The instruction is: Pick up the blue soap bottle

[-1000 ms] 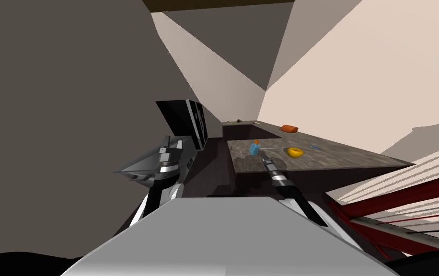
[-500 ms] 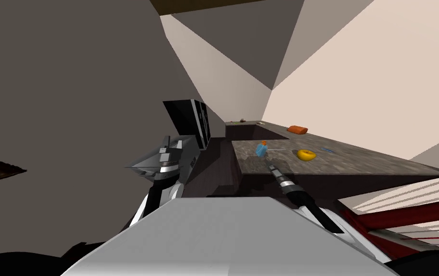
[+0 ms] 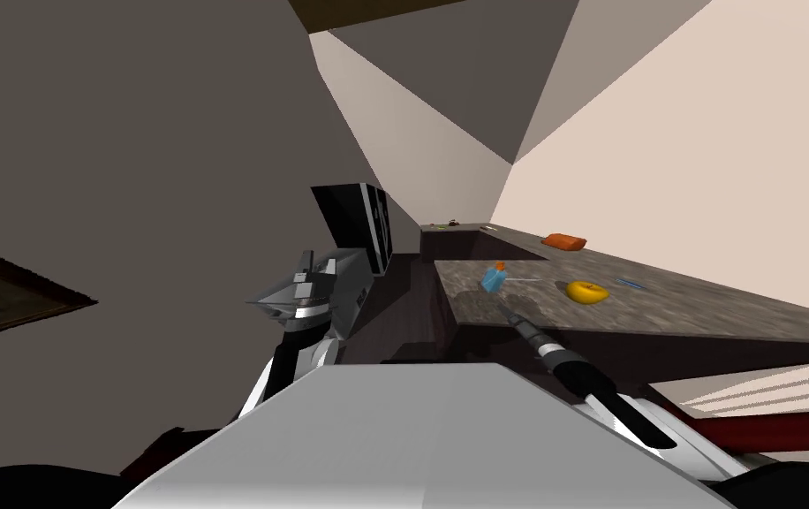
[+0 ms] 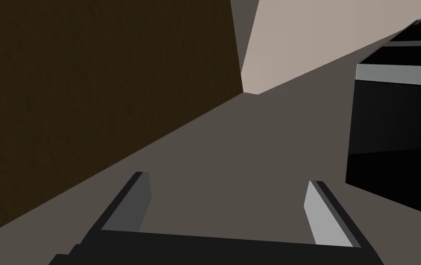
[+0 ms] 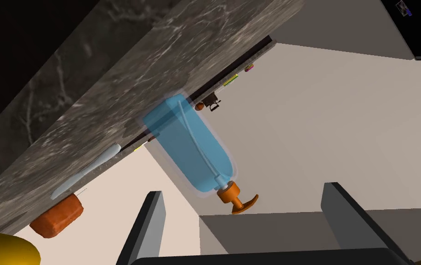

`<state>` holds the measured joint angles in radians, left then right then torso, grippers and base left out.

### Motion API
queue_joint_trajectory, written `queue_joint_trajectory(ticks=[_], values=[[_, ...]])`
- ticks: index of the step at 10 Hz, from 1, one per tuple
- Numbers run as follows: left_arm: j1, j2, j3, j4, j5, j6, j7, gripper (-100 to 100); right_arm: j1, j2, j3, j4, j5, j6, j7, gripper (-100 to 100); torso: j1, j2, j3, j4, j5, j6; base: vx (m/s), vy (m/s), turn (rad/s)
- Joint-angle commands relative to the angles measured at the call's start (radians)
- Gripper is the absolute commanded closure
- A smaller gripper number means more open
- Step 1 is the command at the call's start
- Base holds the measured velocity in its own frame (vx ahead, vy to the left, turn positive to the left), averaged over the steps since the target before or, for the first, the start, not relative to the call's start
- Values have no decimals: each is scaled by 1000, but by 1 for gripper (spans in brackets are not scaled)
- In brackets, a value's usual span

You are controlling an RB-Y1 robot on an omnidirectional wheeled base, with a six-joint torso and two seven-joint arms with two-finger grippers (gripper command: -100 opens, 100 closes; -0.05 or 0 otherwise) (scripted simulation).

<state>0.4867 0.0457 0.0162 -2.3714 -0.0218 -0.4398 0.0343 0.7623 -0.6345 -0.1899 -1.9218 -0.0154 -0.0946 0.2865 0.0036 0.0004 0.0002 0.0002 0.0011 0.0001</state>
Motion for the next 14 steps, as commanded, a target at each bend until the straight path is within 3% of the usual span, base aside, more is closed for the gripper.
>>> queue_joint_trajectory(ticks=[1, 8, 12, 14], values=[[0, 0, 0, 0, 0, 0, 0, 0, 11, -50, -9, 29, 17, 25, 9, -100, 0, 0, 0, 0, 0, 0, 5, 69, 92], [0, 0, 0, 0, 0, 0, 0, 0, 68, -251, -51, 137, 86, 88, 5, -100, -2, 0, 0, 0, 0, 0, 15, 49, 71], [0, 0, 0, 0, 0, 0, 0, 0, 84, -341, -62, 171, 116, 101, -8, -100, -3, -1, -1, 0, -1, 0, 21, 17, 50], [0, 0, 0, 0, 0, 0, 0, 0, 95, -410, -71, 199, 144, 109, -26, -100, -4, -1, 0, 0, -1, 0, 25, 2, 58]])
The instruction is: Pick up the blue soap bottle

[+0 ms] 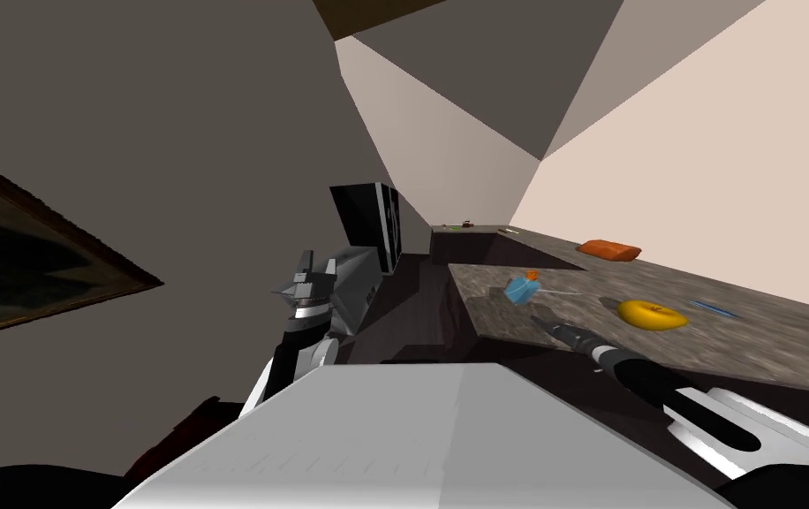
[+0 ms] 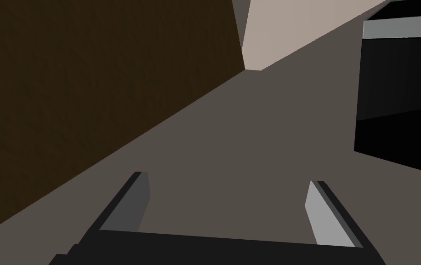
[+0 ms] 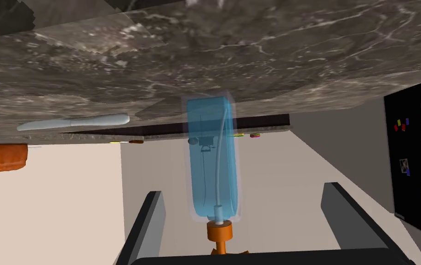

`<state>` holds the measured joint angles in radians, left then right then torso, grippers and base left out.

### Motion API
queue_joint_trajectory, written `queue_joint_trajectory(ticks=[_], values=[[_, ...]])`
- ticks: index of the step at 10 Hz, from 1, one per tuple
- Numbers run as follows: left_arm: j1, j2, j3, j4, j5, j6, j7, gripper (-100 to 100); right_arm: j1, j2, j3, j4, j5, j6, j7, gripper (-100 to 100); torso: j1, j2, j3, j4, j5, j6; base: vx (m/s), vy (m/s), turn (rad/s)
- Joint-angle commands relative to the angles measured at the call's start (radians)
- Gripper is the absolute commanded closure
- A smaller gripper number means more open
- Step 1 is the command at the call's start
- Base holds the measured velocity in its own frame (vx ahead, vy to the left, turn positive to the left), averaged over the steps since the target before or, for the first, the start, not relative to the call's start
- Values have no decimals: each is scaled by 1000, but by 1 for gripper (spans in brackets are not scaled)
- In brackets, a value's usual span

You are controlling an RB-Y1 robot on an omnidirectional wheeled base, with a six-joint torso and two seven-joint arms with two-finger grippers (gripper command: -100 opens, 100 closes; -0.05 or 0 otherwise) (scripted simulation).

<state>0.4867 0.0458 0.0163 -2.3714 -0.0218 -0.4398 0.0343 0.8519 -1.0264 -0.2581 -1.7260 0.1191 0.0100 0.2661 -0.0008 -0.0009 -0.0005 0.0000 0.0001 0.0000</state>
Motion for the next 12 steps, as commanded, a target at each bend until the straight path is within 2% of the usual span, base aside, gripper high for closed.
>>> queue_joint_trajectory(ticks=[1, 4, 8, 9, 10, 11, 12], values=[[0, 0, 0, 0, 0, 0, 0, 0, 9, -50, -7, 15, 24, 6, -16, -100, 0, 0, 0, 0, 0, 0, 34, -10, 64], [0, 0, 0, 0, 0, 0, 0, 0, 15, -135, -14, 41, 62, 6, -50, -100, -2, -1, -1, 0, -1, 0, 40, -33, 50], [0, 0, 0, 0, 0, 0, 0, 0, 13, -225, -21, 60, 107, -5, -101, -100, -4, -1, -1, 0, -1, 0, 46, -58, 41], [0, 0, 0, 0, 0, 0, 0, 0, 9, -241, -24, 62, 116, -8, -112, -100, -4, -2, -1, -1, -1, 0, 98, -91, 46], [0, 0, 0, 0, 0, 0, 0, 0, 14, -233, -24, 57, 107, -3, -105, -100, -5, -4, -2, -1, -2, 0, 49, -46, 18], [0, 0, 0, 0, 0, 0, 0, 0, 13, -235, -25, 57, 108, -3, -108, 0, -3, -2, -1, -1, -1, 0, 8, -8, 1], [0, 0, 0, 0, 0, 0, 0, 0, 13, -235, -25, 57, 108, -3, -108, -100, -1, 0, 0, 0, -1, 1, 0, 0, 0]])
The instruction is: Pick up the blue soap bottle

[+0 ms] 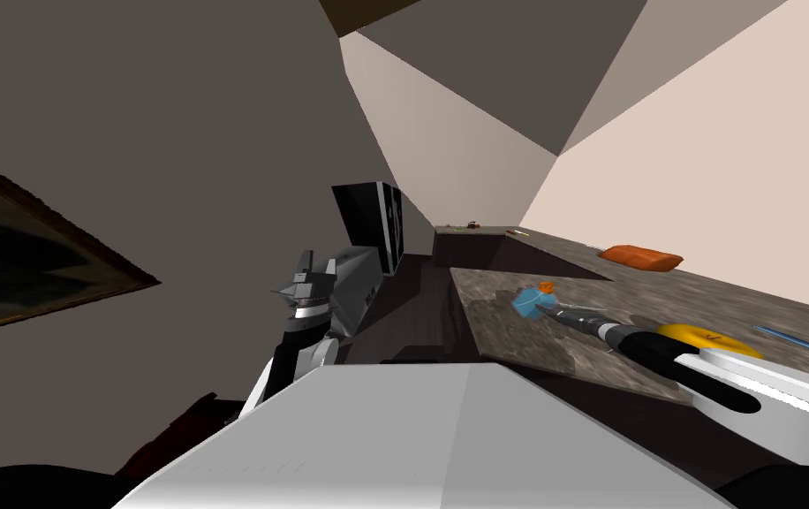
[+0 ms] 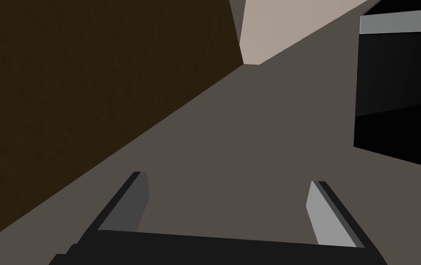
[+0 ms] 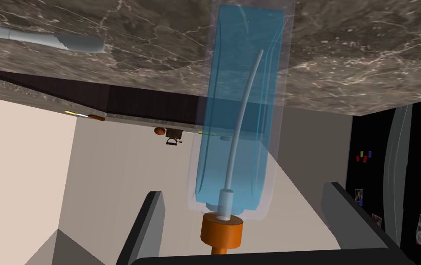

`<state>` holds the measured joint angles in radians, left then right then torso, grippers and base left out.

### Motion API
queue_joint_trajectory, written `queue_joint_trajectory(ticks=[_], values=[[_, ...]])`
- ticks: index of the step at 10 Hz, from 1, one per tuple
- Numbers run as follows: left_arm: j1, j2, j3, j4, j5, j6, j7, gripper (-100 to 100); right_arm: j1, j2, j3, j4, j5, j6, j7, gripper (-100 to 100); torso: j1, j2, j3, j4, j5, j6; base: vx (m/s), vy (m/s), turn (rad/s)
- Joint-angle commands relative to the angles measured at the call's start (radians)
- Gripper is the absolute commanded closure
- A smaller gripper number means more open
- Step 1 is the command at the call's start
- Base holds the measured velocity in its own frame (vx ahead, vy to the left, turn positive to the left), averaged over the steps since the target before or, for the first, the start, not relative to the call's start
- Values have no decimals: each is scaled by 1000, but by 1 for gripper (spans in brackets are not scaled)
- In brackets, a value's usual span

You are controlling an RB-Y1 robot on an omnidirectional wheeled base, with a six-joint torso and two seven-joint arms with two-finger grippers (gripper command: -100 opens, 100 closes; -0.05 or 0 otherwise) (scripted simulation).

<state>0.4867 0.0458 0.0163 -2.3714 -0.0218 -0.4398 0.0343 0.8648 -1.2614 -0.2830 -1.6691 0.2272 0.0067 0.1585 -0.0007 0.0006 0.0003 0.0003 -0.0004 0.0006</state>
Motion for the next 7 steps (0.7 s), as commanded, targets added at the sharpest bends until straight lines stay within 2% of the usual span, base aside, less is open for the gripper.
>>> queue_joint_trajectory(ticks=[1, 5, 6, 7], values=[[0, 0, 0, 0, 0, 0, 0, 0, 0, 0, 0, 0, 0, 0, 0, 100, 0, 0, 0, 0, 0, 0, 0, 0, 0], [0, 0, 0, 0, 0, 0, 0, 0, 0, 0, 0, 0, 0, 0, 0, 100, 1, 1, 1, 0, 0, 0, 0, 0, 0], [0, 0, 0, 0, 0, 0, 0, 0, 0, 0, 0, 0, 0, 0, 0, 0, 1, 1, 1, 0, 0, 0, 0, 0, 0], [0, 0, 0, 0, 0, 0, 0, 0, -21, 23, -11, 31, -2, -15, 39, -100, 1, 1, 1, 0, 0, 0, -26, 44, 40]])
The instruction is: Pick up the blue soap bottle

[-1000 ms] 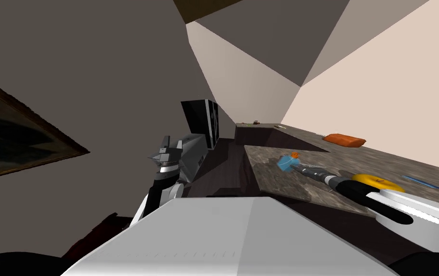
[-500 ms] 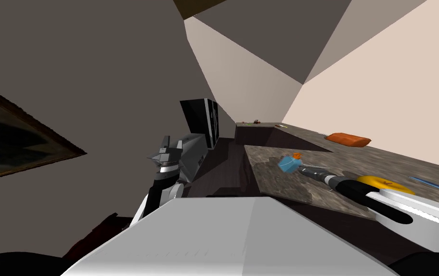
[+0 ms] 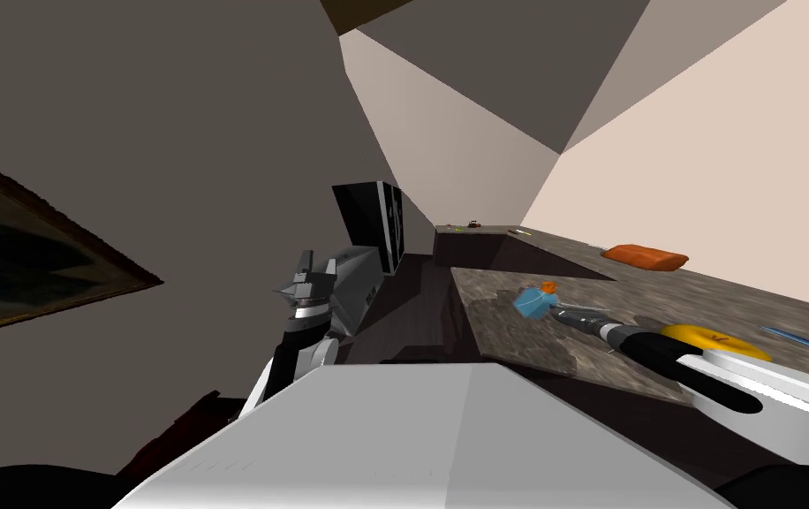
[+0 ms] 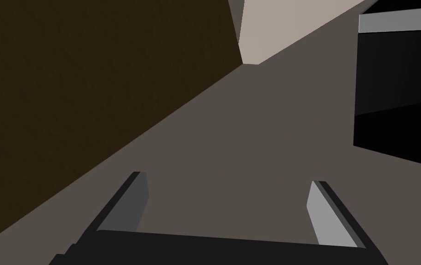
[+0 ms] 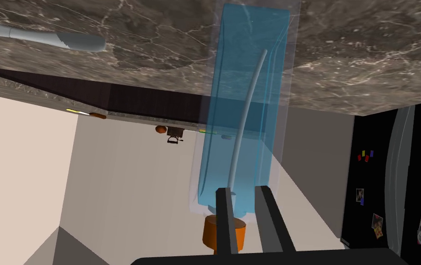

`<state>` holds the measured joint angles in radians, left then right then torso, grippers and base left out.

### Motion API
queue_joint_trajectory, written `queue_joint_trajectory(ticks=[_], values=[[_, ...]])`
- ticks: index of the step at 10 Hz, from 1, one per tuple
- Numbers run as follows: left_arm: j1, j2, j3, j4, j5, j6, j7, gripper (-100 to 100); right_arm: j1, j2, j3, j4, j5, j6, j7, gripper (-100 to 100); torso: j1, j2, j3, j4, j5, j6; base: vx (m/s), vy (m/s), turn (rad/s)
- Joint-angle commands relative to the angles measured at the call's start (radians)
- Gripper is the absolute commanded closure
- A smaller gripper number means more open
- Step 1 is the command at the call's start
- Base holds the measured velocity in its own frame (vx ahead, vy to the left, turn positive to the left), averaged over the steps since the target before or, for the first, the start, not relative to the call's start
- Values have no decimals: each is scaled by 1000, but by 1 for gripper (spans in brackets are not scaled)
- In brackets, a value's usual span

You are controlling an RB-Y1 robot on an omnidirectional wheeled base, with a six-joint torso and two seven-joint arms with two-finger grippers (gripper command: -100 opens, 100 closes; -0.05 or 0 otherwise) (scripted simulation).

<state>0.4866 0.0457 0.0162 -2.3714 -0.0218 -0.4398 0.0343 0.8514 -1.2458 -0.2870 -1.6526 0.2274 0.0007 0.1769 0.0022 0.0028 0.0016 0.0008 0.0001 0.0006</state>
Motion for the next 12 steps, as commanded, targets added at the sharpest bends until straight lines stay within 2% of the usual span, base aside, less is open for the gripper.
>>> queue_joint_trajectory(ticks=[1, 8, 9, 12], values=[[0, 0, 0, 0, 0, 0, 0, 0, -18, 18, -12, 30, -4, -16, 39, -100, 0, 0, 0, 0, 0, 0, -51, 68, 41], [0, 0, 0, 0, 0, 0, 0, 0, -127, 127, -63, 184, -13, -95, 227, -100, 4, 3, 2, 1, 1, 0, -61, 87, 34], [0, 0, 0, 0, 0, 0, 0, 0, -127, 127, -63, 184, -13, -95, 237, -100, 3, 4, 2, 1, 1, 0, -46, 62, 9], [0, 0, 0, 0, 0, 0, 0, 0, -187, 185, -87, 267, -17, -135, 328, -100, 3, 2, 2, 1, 1, 0, -43, 76, 35]])
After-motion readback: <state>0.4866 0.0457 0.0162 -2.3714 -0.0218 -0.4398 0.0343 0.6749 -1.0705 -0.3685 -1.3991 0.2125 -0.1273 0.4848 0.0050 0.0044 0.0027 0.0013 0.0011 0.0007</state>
